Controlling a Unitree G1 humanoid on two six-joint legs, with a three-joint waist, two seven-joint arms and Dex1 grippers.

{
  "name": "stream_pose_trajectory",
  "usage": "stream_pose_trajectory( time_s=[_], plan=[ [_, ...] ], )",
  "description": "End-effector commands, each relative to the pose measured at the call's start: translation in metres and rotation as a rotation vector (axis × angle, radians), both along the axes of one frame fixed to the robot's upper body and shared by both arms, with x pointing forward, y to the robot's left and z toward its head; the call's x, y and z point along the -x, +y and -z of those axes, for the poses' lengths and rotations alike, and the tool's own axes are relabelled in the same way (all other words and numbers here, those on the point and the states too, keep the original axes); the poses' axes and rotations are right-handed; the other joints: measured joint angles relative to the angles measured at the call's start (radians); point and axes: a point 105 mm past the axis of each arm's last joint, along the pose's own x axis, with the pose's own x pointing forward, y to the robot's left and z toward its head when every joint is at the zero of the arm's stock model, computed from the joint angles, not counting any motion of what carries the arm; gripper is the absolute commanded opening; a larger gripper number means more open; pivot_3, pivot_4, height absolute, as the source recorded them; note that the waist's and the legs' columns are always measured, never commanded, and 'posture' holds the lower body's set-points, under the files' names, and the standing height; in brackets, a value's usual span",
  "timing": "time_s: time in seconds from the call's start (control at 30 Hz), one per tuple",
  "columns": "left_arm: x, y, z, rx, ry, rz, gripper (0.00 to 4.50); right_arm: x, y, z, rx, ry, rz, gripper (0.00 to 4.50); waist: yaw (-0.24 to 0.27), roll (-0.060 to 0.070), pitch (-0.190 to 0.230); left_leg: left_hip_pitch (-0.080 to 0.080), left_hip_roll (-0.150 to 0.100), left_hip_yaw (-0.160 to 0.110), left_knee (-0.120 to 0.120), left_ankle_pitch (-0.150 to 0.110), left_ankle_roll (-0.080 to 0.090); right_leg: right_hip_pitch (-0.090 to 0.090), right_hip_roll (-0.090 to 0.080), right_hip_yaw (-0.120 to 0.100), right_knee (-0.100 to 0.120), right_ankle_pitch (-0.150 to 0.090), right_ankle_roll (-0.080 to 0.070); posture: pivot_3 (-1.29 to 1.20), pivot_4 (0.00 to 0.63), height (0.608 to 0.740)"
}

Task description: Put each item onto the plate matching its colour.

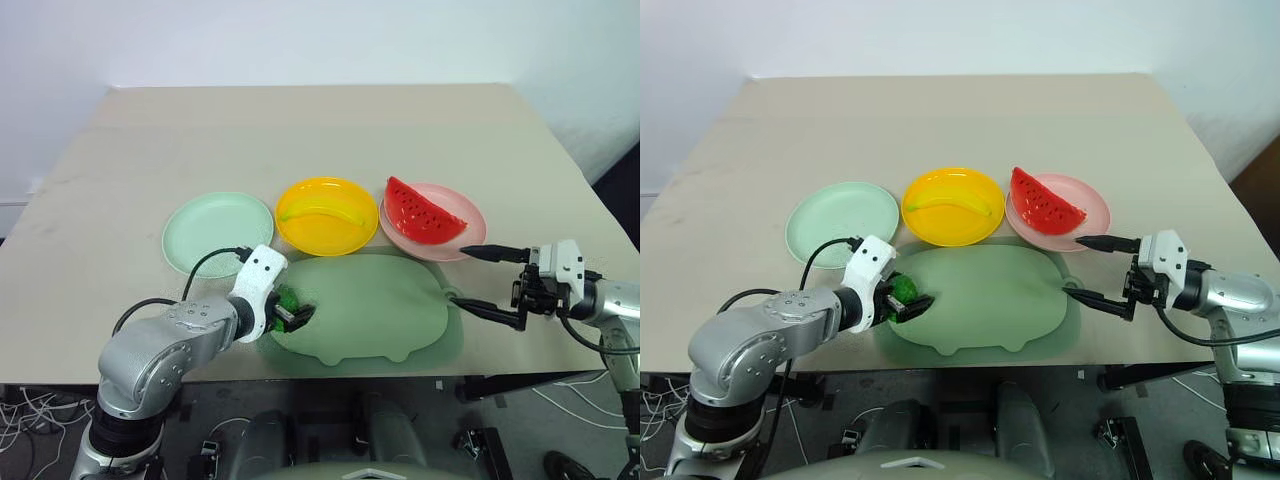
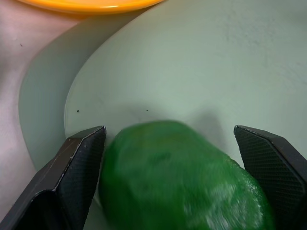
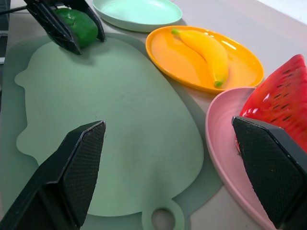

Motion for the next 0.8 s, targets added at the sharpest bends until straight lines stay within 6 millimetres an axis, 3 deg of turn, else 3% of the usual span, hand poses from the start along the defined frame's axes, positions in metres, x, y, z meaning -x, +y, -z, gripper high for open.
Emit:
stream_pose_trajectory(
  time_s=[0.03,0.17,0.27,0.47,0.57,0.67,0.8],
  plan=[
    [0.006,0.001,0.000,-0.026,0.005,0.014,4.10,-0.003,0.001,-0.008,-0.001,-0.040,-0.003,4.50,0.000,0.000,0.000,0.000,0.000,0.000,0.000,0.000,0.000,0.000,0.000,0.000,0.000,0.000,-0.001,0.00,0.150,0.736],
    [0.008,0.000,0.001,-0.016,0.015,0.025,3.22,-0.005,0.001,-0.009,0.002,-0.046,-0.002,4.50,0.000,0.000,0.000,0.000,0.000,0.000,0.000,0.000,0.000,0.000,0.000,0.000,0.000,-0.001,-0.001,0.00,0.150,0.736],
    [0.005,0.000,-0.001,-0.011,-0.002,0.019,3.20,-0.007,0.001,-0.009,0.001,-0.050,-0.001,4.50,0.000,0.000,0.000,0.000,0.000,0.000,0.000,0.000,0.000,0.001,0.000,0.000,0.000,-0.001,-0.002,0.00,0.150,0.736],
    [-0.015,0.002,-0.026,0.110,-0.133,0.015,3.19,-0.009,0.004,-0.009,-0.003,-0.047,-0.009,4.50,0.001,0.000,0.000,0.000,0.000,-0.001,0.000,0.000,0.000,0.000,0.000,0.000,0.000,-0.001,-0.002,0.00,0.150,0.736],
    [-0.043,0.029,-0.048,0.119,-0.295,-0.079,3.19,-0.010,0.006,-0.009,-0.008,-0.049,-0.016,4.50,0.001,0.000,0.000,0.000,0.000,-0.001,0.000,0.001,-0.002,0.000,0.000,0.000,0.000,-0.001,-0.002,0.00,0.150,0.736],
    [-0.058,0.045,-0.059,0.118,-0.397,-0.112,3.19,-0.012,0.006,-0.010,-0.009,-0.050,-0.017,4.50,0.001,0.000,0.000,0.000,0.000,-0.001,0.000,0.003,-0.005,0.000,0.000,-0.001,0.000,-0.001,-0.002,0.00,0.150,0.736],
    [-0.089,0.092,-0.067,0.044,-0.551,-0.234,3.19,-0.015,0.008,-0.010,-0.016,-0.056,-0.019,4.50,0.001,0.000,0.000,0.000,0.000,0.000,0.000,0.002,-0.004,0.000,0.000,-0.001,0.000,-0.001,-0.002,0.00,0.150,0.736]
  ],
)
